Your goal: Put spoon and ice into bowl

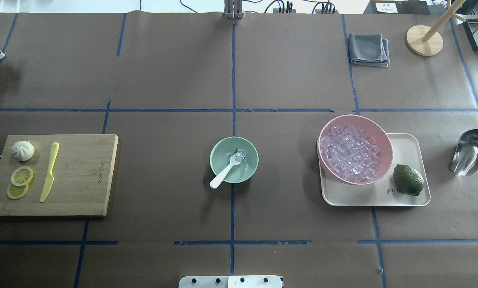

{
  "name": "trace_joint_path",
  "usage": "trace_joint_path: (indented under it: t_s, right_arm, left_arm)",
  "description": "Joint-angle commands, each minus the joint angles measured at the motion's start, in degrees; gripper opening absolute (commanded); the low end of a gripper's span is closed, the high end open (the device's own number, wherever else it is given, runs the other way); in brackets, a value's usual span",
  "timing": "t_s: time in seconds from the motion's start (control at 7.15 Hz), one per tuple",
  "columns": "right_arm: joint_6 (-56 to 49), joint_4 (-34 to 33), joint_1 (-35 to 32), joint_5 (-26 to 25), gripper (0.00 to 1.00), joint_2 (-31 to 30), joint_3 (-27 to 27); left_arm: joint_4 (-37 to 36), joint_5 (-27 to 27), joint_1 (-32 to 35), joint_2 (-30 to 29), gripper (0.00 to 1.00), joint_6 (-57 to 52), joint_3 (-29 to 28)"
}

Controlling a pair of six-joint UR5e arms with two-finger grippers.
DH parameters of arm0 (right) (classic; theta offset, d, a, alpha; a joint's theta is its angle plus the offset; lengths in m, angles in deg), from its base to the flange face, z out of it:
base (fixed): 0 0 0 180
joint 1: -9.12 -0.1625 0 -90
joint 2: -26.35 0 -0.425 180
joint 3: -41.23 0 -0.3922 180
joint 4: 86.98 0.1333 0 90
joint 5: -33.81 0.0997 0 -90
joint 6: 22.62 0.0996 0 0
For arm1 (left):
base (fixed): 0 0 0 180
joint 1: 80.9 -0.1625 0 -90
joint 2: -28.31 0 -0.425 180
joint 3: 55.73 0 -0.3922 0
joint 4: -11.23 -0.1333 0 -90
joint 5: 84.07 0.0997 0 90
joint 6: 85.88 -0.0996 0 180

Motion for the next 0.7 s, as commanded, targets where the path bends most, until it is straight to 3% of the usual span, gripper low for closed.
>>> trace_joint_path:
  t_s: [0.0,0.56]
  right_arm:
    - [0.0,0.3,0.0,0.1,1.00,0.0,0.0]
    - [0.0,2.0,0.1,0.8,1.00,0.0,0.5]
  left_arm:
    - [0.1,0.0,0.0,0.0,1.00,0.0,-0.4]
    - [0.1,0.0,-0.1,-0.1,1.00,0.0,-0.5]
